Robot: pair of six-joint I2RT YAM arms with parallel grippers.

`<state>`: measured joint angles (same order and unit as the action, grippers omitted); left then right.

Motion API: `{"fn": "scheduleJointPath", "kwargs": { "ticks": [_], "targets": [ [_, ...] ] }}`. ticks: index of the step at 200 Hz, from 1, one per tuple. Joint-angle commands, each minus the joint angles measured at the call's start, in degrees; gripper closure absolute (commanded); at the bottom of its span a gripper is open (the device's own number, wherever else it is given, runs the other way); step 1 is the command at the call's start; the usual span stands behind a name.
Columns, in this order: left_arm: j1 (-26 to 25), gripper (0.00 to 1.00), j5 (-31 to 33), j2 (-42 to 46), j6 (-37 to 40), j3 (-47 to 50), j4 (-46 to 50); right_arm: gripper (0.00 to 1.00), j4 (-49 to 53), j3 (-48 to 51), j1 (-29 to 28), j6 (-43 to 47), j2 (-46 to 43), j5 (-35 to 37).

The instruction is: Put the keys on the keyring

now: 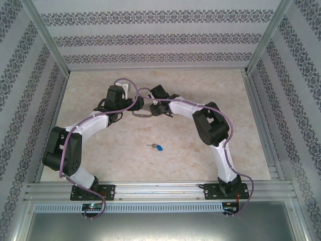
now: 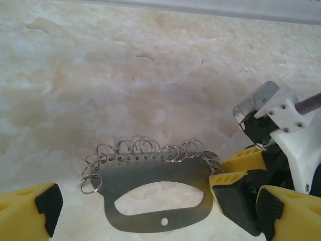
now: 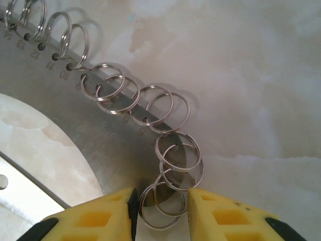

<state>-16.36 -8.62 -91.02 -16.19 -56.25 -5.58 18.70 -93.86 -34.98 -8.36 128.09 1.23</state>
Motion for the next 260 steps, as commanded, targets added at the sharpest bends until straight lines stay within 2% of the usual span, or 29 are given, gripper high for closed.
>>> {"fn": "scheduleJointPath", "kwargs": {
  "ticks": [1,78,127,186,217,229,260],
  "targets": [
    [0.62,0.0,-0.6,-0.13,-1.16,-0.18,-1.73,0.71,1.03,-2.17,0.53,1.57,1.2,2.63],
    [0.68,0.0,-1.75,0.58,-2.13,-0.28,-0.04,1.0,1.91,-0.61,0.7,2.7,-1.3,0.98],
    [0.58,0.0,-4.7,0.88,-4.35,0.29,0.49,1.0,0.71,6.72,0.88,1.07,-7.88,-1.26],
    [-0.25,0.0,-8.64,3.03,-6.23,3.98,1.26,1.0,-4.32,19.73,1.95,-4.8,-17.74,-7.28],
    [-2.17,0.0,-10.94,3.81,-6.02,4.81,4.33,1.0,-9.43,24.77,6.2,-9.74,-19.01,-15.64],
    [-2.87,0.0,-11.16,4.49,-6.38,5.74,4.57,0.82,-11.26,26.49,7.93,-11.45,-19.56,-17.11],
    [-3.69,0.0,-10.56,6.95,-7.42,8.45,3.45,0.73,-13.39,30.68,9.58,-12.82,-23.44,-16.97]
  ]
}}
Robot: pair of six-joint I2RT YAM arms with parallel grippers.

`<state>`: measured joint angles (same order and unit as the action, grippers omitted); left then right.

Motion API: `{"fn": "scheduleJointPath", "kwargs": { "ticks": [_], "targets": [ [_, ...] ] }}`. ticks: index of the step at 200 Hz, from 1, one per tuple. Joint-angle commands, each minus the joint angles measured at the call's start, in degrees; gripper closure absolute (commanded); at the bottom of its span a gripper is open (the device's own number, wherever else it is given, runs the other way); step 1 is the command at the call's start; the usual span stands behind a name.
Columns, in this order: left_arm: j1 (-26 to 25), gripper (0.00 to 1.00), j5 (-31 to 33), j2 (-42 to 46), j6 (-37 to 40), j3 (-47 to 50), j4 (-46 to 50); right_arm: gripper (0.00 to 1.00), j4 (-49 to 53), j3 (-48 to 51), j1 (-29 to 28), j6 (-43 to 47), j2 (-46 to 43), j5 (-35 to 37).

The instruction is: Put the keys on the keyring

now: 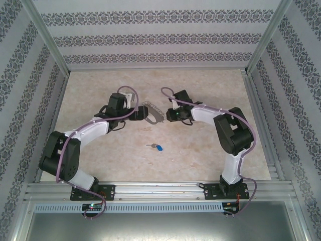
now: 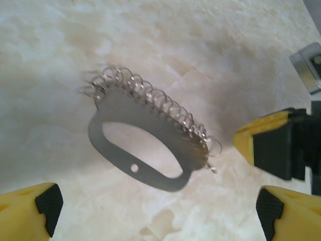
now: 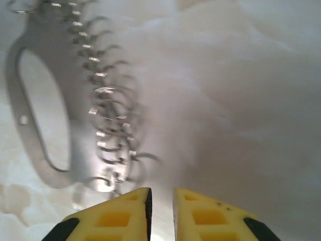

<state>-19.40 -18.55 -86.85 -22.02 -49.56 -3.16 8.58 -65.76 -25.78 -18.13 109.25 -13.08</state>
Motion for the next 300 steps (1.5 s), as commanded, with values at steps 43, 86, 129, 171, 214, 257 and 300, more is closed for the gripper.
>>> {"fn": "scheduleJointPath", "kwargs": {
  "ticks": [43,86,129,171,214,257,300],
  "targets": [
    [-0.68,0.0,1.42,4.22,-1.24,2.88,0.24,0.64,-3.51,5.88,-2.16,-3.39,-7.02,-0.97],
    [-0.65,0.0,2.08,3.12,-0.09,2.08,0.52,0.63,-2.69,5.18,-7.57,-1.13,-5.75,6.97],
    [-0.67,0.0,2.44,2.6,0.6,1.4,0.78,0.64,0.06,1.51,-10.82,2.37,-2.91,12.47],
    [-0.62,0.0,2.47,2.43,0.81,1.23,0.74,0.64,0.72,-1.3,-12.05,3.44,0.04,14.19],
    [-0.58,0.0,2.56,2.3,1.1,0.99,0.65,0.68,1.52,-3.73,-12.7,4.67,2.15,15.54],
    [-0.51,0.0,2.55,1.7,1.22,0.69,0.52,0.7,1.94,-5.05,-12.89,4.86,3.58,15.59],
    [-0.38,0.0,2.12,1.26,1.15,0.4,0.24,0.71,2.46,-5.95,-13.08,4.99,4.79,16.85]
  ]
}}
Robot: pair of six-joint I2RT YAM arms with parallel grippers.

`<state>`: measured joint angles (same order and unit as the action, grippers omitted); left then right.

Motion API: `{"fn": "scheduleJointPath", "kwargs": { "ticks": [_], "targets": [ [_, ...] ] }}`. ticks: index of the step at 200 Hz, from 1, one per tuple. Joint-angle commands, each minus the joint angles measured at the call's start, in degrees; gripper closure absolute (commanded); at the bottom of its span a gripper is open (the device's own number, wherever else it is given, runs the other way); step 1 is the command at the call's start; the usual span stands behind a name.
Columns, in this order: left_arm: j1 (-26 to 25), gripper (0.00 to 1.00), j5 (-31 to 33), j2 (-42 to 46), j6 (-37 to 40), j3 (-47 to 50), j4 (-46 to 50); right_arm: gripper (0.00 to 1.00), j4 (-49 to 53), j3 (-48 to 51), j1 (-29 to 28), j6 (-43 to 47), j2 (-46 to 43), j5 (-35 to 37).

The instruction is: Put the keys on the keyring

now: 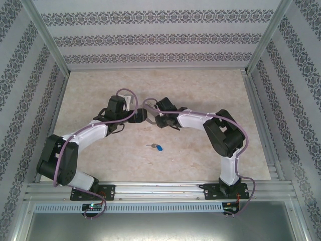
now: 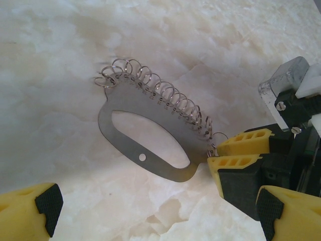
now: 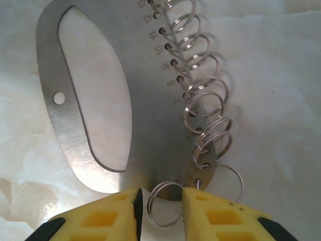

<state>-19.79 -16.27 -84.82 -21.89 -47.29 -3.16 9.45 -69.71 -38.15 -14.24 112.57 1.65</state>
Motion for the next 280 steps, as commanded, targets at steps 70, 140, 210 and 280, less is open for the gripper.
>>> {"fn": "scheduleJointPath", "kwargs": {
  "ticks": [70,140,210,280],
  "targets": [
    [0.27,0.0,-1.1,-1.36,0.78,-2.01,-0.18,0.74,2.32,-3.06,-0.94,1.5,2.77,4.28],
    [0.42,0.0,-1.27,-1.55,0.71,-2.35,-0.2,0.87,3.5,-3.56,-0.98,1.92,2.18,4.54],
    [0.51,0.0,-1.49,-0.76,0.31,-1.56,-0.61,0.82,4.21,-3.09,-1.04,2.44,1.77,4.34],
    [0.49,0.0,-1.6,-0.48,0.25,-1.38,-0.56,0.77,3.58,-1.43,-0.81,1.98,0.55,4.39]
  ]
}}
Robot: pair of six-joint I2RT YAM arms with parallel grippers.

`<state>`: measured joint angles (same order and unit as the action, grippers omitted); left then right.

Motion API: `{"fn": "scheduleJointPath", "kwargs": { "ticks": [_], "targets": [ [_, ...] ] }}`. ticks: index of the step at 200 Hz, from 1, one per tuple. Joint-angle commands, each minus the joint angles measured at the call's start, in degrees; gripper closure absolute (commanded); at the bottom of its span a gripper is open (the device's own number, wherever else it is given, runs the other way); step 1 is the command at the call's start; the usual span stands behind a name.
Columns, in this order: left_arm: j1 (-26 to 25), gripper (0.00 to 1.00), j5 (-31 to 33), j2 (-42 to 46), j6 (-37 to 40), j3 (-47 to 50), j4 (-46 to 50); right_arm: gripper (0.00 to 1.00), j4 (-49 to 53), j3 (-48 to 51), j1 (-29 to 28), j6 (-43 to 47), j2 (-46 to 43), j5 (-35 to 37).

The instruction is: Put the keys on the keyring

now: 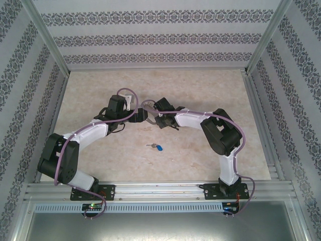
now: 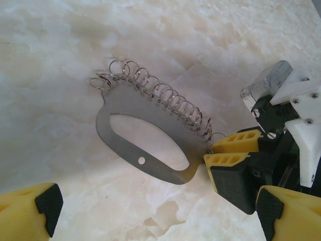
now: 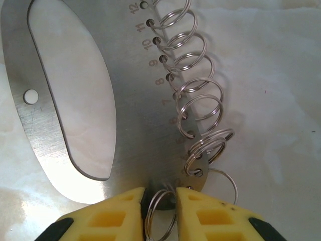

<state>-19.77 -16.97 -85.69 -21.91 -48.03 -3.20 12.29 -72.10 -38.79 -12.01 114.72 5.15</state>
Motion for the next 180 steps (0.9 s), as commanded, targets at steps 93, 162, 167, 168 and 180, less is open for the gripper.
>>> {"fn": "scheduleJointPath", "kwargs": {
  "ticks": [93,162,167,168,180],
  "targets": [
    [0.52,0.0,-1.73,-0.54,0.11,-1.36,-0.58,0.8,1.17,2.56,-0.15,0.49,-3.35,2.54],
    [0.42,0.0,-2.01,-1.05,0.36,-1.89,-0.48,0.79,1.39,2.82,-0.1,0.67,-3.98,2.36],
    [0.41,0.0,-2.03,-1.09,0.3,-1.94,-0.43,0.8,1.35,2.77,-0.15,0.72,-3.95,2.48],
    [0.42,0.0,-2.02,-1.12,0.3,-1.96,-0.42,0.79,1.34,2.76,-0.1,0.69,-3.96,2.44],
    [0.47,0.0,-2.05,-1.07,0.38,-1.97,-0.47,0.79,1.57,2.84,-0.15,0.8,-4.05,2.61]
  ]
}}
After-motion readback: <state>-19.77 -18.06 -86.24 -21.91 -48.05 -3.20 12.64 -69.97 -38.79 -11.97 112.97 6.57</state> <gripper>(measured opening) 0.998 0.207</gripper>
